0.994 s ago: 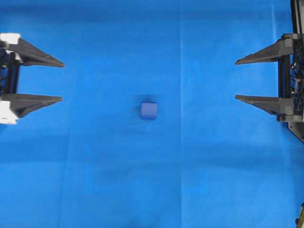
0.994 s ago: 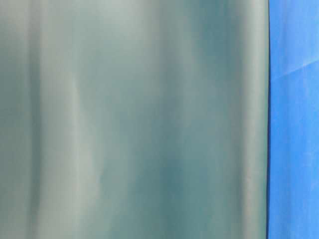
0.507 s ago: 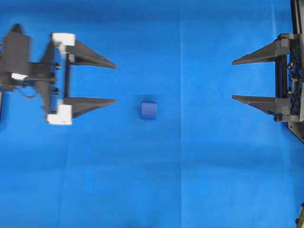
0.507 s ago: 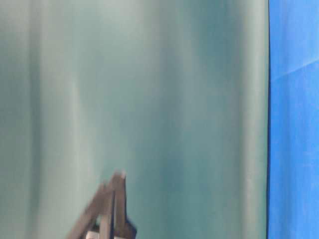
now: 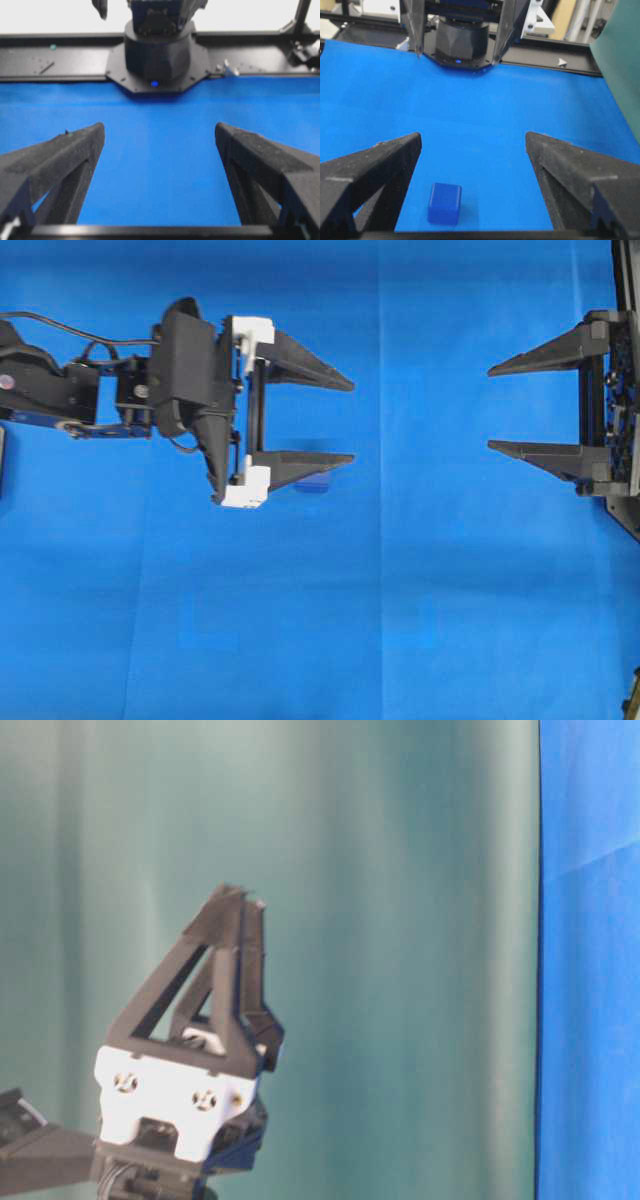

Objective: Handover the blue block to the right arm after grasping it with the left arm, then place it in the designated position.
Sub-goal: 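Rotate the left gripper downward and lower it over the blue cube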

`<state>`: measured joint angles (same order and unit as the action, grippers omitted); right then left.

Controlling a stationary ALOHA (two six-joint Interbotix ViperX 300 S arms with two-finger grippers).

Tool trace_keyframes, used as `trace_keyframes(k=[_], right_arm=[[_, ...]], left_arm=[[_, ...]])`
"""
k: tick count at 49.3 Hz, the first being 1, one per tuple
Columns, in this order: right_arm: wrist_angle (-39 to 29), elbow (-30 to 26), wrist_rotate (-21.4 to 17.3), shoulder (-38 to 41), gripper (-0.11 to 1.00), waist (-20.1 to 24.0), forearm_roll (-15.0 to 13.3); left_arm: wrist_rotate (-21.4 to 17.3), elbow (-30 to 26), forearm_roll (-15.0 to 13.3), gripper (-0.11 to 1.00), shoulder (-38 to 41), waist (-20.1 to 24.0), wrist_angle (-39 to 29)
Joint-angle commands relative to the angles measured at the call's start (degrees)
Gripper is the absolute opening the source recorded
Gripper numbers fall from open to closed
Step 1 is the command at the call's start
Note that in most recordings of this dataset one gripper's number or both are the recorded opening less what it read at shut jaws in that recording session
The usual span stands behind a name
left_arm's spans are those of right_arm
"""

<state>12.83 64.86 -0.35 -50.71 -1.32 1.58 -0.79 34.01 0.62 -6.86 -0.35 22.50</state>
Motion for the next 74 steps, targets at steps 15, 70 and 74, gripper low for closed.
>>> trace_keyframes(k=[15, 70, 74], right_arm=[[0.18, -1.67, -0.09, 0.26, 0.95, -0.09, 0.18], [-1.85, -1.85, -0.09, 0.44, 0.95, -0.09, 0.18], [-1.85, -1.85, -0.09, 0.44, 0.95, -0.09, 0.18]], left_arm=[[3.6, -7.03, -0.18, 0.93, 0.18, -0.18, -20.13], [5.62, -28.48, 0.88, 0.93, 9.4, -1.67, -69.43], [5.62, -28.39, 0.79, 0.93, 9.4, -1.67, -69.52]])
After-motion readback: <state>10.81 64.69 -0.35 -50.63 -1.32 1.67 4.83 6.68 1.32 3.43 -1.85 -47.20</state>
